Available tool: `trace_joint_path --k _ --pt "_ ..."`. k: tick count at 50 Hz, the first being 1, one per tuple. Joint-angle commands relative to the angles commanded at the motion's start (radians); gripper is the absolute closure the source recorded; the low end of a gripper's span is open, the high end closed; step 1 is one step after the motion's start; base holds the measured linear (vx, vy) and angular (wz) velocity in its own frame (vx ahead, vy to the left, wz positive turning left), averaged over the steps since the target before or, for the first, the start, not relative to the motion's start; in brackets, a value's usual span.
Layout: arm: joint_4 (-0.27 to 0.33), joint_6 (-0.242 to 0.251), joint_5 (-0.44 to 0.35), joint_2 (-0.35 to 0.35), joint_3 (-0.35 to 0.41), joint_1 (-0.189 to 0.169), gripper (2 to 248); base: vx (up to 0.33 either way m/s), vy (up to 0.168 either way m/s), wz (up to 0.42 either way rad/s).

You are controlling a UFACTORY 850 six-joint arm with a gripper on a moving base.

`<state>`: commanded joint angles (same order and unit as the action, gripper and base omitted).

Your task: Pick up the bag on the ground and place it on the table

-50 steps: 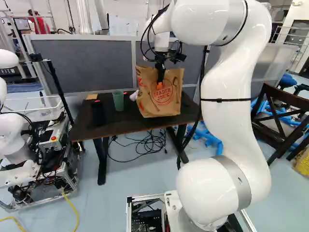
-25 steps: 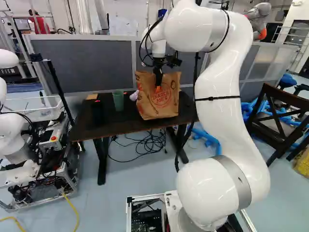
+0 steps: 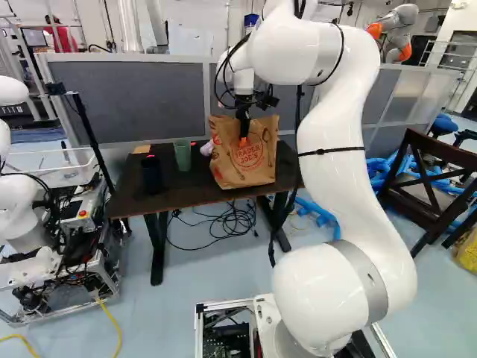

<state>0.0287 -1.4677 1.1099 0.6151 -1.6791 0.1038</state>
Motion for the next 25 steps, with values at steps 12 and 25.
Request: trace_joint_path --k 12,25 --pt "0.0 0.0 0.0 0.0 0.0 0.0 227 0.0 0.0 0.0" --pt "0.0 0.0 0.0 0.0 0.0 0.0 202 0.0 0.0 0.0"
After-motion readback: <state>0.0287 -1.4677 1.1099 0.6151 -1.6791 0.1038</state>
